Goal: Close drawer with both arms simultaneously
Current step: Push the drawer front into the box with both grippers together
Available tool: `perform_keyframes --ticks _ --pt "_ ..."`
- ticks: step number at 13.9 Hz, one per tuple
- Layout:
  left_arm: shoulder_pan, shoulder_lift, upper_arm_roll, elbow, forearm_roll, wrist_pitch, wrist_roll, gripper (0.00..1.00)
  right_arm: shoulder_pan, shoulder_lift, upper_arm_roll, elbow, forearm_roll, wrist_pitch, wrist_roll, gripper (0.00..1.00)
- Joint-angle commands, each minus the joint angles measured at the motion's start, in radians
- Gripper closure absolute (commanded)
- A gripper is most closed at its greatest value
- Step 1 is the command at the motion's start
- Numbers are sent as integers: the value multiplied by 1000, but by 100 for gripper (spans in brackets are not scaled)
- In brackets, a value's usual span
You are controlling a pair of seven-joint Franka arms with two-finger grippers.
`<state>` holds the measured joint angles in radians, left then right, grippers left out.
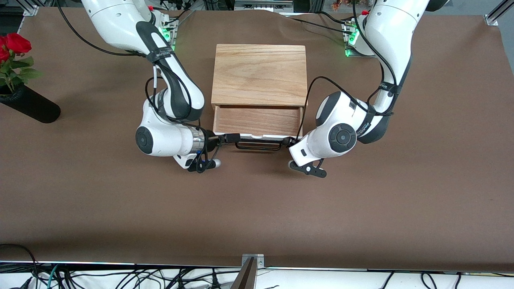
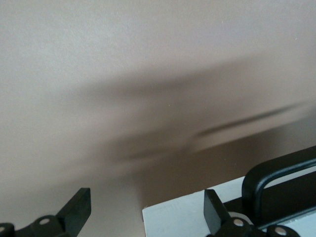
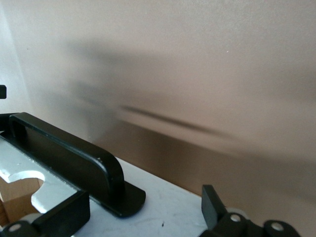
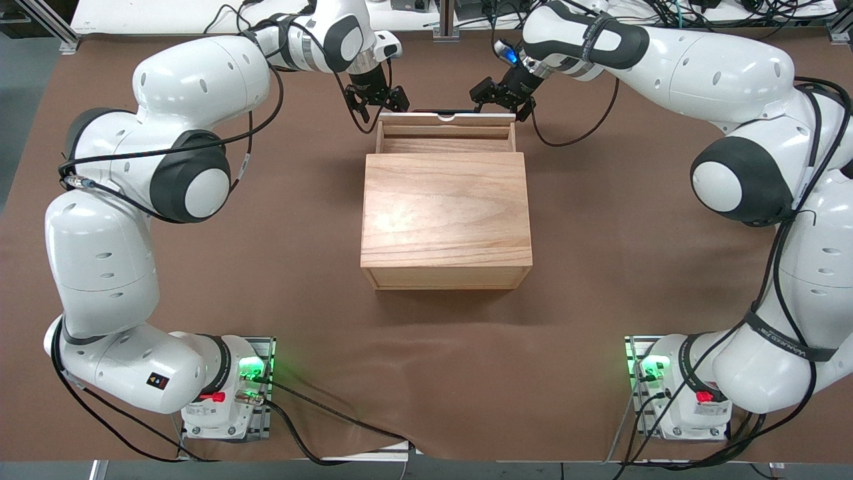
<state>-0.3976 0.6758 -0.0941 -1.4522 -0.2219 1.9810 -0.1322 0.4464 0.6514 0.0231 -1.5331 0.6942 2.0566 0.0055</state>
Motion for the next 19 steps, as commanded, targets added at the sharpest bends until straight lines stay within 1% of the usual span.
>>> perform_keyframes --ticks 1,4,7,10,14,19 --pt "-15 -12 -9 -31 -27 -94 11 0 37 -22 1 -70 2 -58 31 0" --pt "-14 -12 -19 -33 -27 -99 8 0 35 -33 1 -70 2 -64 30 0" --pt "-14 -12 -38 -31 -27 -120 -27 0 37 -61 -3 -70 -1 -146 56 0" --pt "-14 -13 -55 -30 -27 -146 -78 0 37 -96 -2 -68 -57 -226 134 0" --pt "-12 -25 -67 -33 -27 -186 -78 0 38 -98 5 -68 -58 -277 169 0" --pt "-14 -25 -75 -60 -27 -186 -80 0 57 -84 6 -70 -56 -352 171 0"
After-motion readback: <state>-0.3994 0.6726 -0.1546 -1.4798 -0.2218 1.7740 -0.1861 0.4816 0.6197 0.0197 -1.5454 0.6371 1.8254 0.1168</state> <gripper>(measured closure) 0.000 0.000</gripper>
